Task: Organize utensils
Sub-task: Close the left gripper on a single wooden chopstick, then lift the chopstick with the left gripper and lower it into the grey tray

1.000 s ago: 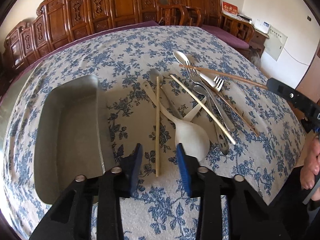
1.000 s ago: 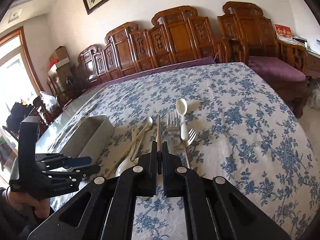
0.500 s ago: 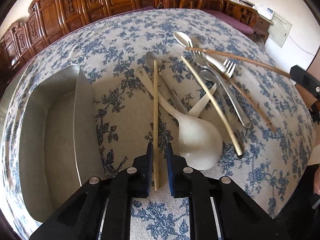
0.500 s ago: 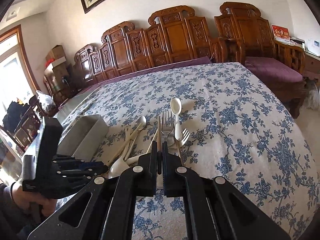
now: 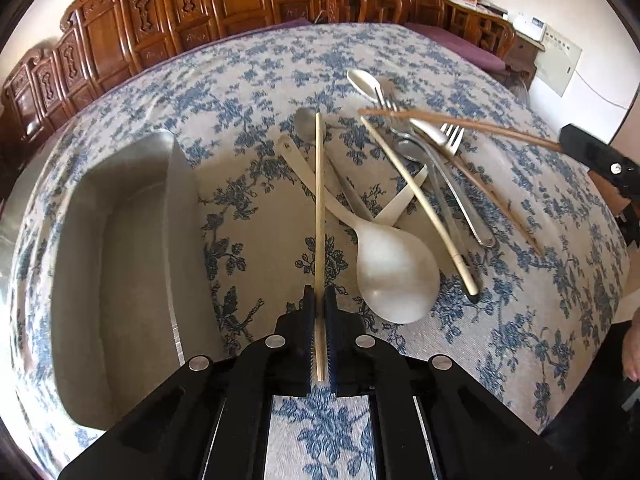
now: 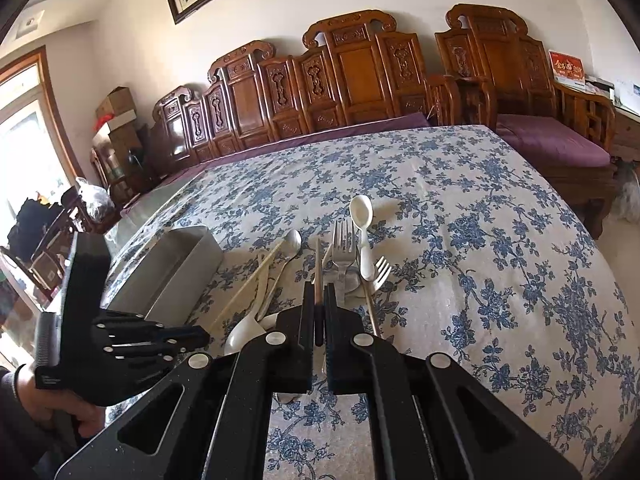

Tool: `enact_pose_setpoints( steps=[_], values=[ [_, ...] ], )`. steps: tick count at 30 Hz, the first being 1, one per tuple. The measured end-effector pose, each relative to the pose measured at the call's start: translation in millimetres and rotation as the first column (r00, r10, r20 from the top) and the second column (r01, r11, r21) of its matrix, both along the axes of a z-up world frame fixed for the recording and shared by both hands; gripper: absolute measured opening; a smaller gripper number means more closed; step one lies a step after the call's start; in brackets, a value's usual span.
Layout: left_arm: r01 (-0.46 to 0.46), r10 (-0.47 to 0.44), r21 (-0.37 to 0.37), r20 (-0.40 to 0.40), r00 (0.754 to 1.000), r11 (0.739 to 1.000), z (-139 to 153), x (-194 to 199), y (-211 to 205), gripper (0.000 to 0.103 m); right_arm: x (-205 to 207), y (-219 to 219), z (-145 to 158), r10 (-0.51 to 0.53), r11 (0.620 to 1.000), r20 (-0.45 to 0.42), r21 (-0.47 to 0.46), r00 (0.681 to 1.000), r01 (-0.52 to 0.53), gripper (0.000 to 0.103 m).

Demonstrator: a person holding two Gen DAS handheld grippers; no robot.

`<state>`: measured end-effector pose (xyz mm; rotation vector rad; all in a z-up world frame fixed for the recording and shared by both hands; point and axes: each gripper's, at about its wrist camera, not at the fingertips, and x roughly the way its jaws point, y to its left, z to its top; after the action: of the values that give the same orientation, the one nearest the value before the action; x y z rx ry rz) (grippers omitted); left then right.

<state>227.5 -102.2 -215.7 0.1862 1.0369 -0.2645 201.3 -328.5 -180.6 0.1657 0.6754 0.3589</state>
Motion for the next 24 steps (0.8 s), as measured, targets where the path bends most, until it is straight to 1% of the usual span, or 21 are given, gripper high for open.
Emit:
enact_pose_setpoints(
  steps=[6,12,19,24],
  values=[
    [-0.007,0.009,-0.043,0.043,0.999,0.999,26.4,-14.2,9.9,0.004,-4.7,3.9,3.8,0.004,1.000,0.017,0.004,1.000,-0.004,0.006],
    [-0.014,0.018,-0.049,0.087,0.996,0.999,49.7,-25.0,25.6,0.004,-11.4,11.1,13.9,0.018,1.000,0.045,0.014,0.999,-0.019,0.005],
    [-0.046,0.052,-0.055,0.105,0.993,0.997,62.2,-36.0,56.7,0.004,-22.7,23.1,28.4,0.036,0.999,0.107,0.000,0.994,-0.036,0.005],
    [-0.081,0.086,-0.058,0.099,0.991,0.995,64.7,-36.6,81.7,0.004,-26.0,30.2,33.6,0.049,0.999,0.115,0.008,0.992,-0.050,0.005]
  ],
)
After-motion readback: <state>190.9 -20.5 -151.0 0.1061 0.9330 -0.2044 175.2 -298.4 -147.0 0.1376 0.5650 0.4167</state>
